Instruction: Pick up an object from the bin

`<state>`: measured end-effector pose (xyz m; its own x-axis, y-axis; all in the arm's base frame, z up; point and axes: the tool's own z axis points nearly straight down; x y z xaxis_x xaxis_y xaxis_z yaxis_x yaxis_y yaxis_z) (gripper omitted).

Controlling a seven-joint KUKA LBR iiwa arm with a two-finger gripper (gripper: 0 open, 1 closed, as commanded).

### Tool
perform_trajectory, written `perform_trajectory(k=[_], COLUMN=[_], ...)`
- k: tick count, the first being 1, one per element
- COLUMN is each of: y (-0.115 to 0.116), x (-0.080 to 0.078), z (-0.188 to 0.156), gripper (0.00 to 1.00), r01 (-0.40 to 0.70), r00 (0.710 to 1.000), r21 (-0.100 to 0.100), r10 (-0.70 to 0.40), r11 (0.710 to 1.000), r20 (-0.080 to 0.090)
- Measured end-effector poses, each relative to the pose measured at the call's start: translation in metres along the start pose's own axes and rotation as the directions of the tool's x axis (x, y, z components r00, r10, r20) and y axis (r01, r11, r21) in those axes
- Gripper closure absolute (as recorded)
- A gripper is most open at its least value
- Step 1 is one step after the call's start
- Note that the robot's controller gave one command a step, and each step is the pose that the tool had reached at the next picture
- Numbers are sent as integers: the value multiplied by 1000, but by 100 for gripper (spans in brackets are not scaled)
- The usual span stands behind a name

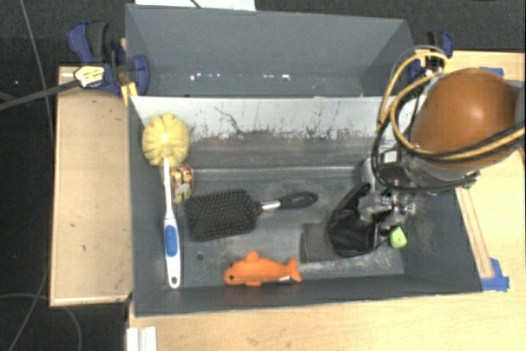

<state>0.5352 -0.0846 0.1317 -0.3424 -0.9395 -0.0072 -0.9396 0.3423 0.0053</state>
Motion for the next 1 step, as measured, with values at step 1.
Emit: perform_trajectory(k=[1], y=[-1], x=[0], z=[-18], gripper=[100], r01=[0], r00=[1000], r21=[5], r10=[0], r11=[1000], r20=[1])
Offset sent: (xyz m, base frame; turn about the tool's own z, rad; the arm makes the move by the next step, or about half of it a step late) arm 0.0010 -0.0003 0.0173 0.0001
